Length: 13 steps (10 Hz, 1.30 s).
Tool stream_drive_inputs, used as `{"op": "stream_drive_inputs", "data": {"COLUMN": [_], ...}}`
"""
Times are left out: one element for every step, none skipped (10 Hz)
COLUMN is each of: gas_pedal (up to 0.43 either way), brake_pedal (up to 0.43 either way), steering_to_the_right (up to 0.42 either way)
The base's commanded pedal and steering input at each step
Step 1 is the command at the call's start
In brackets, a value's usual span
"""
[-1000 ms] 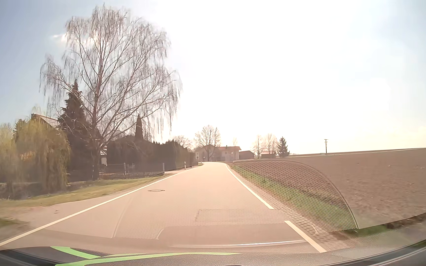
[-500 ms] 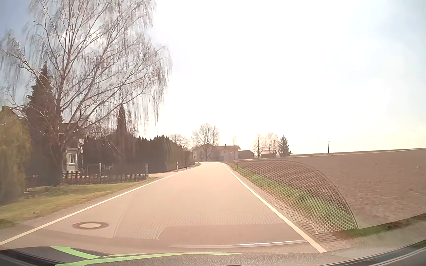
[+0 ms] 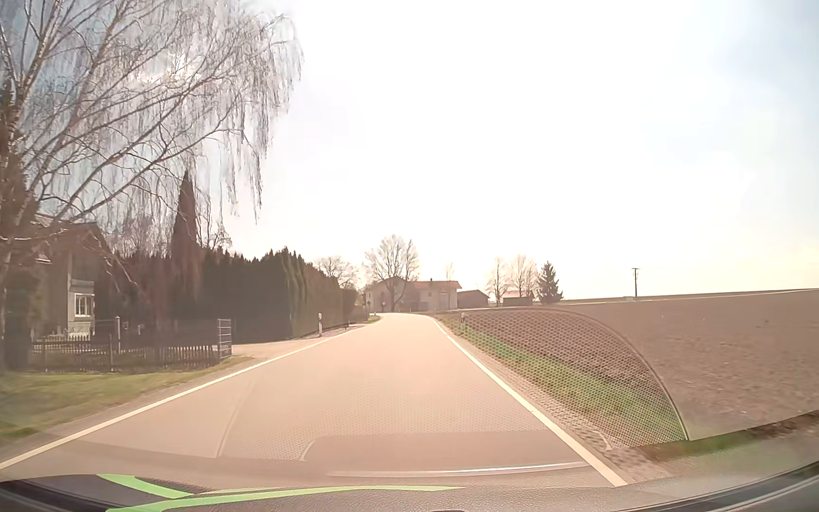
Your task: Follow the waypoints while adhering to traffic rules and regulations
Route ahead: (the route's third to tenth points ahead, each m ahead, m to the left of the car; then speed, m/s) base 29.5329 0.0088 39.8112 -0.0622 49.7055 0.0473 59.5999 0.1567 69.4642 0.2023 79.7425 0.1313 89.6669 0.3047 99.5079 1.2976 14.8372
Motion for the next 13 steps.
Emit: {"op": "stream_drive_inputs", "data": {"gas_pedal": [0.118, 0.118, 0.118, 0.118, 0.118, 0.118, 0.118, 0.118, 0.118, 0.118, 0.118, 0.118, 0.118], "brake_pedal": [0.0, 0.0, 0.0, 0.0, 0.0, 0.0, 0.0, 0.0, 0.0, 0.0, 0.0, 0.0, 0.0], "steering_to_the_right": [0.003, 0.003, 0.003, 0.003, 0.003, 0.003, 0.003, 0.003, 0.003, 0.003, 0.003, 0.003, 0.003]}}
